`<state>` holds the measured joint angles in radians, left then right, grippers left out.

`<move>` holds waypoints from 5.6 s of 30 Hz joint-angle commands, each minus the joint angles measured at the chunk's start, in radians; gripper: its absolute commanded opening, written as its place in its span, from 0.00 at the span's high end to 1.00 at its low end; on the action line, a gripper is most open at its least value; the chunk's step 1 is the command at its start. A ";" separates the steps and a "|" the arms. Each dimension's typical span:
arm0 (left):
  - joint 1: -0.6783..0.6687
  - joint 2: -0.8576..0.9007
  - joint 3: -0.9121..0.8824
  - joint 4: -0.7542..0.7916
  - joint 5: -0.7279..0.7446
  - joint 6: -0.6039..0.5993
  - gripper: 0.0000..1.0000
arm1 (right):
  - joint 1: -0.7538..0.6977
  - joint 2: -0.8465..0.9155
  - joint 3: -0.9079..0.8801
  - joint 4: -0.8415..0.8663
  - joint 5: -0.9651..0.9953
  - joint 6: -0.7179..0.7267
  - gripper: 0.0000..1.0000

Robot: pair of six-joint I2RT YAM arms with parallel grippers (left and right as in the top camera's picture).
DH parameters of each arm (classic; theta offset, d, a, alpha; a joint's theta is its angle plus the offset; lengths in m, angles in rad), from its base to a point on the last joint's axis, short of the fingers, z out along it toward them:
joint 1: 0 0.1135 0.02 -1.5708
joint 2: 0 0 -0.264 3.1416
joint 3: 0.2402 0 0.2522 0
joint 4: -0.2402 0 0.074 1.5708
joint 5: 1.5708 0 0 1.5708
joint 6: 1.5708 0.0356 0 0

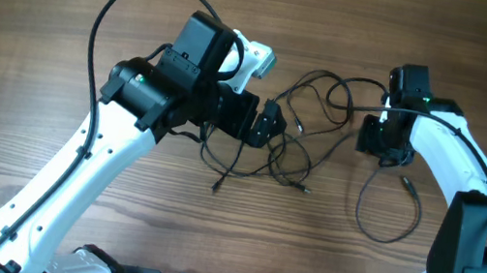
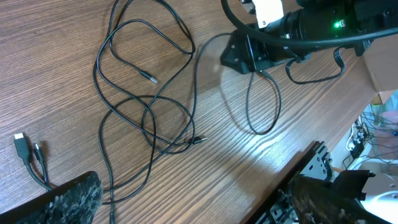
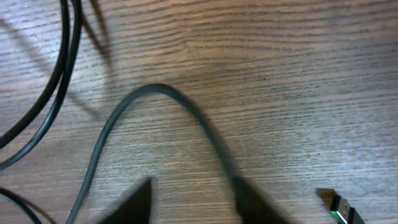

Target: Untangle cables

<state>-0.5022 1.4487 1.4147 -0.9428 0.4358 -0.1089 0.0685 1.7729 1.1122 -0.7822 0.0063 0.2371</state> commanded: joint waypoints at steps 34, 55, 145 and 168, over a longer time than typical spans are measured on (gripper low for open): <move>-0.063 0.005 0.011 0.168 0.283 0.092 0.00 | 0.020 -0.347 1.072 0.109 -1.115 -0.025 0.96; -0.190 0.414 0.010 0.018 -0.278 0.053 0.00 | 0.016 -0.419 1.072 -0.038 -0.578 -0.029 0.96; -0.022 -0.133 0.428 -0.611 -0.300 -0.052 0.05 | 0.299 -0.097 -0.179 0.010 -0.225 0.797 0.83; -0.023 -0.124 0.413 -0.606 -0.299 -0.053 0.04 | 0.299 -0.332 1.001 -0.095 -0.076 -0.023 0.96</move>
<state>-0.5282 1.3163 1.8328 -1.5551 0.1387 -0.1665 0.3641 1.4582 2.0083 -0.9226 -0.2005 0.2638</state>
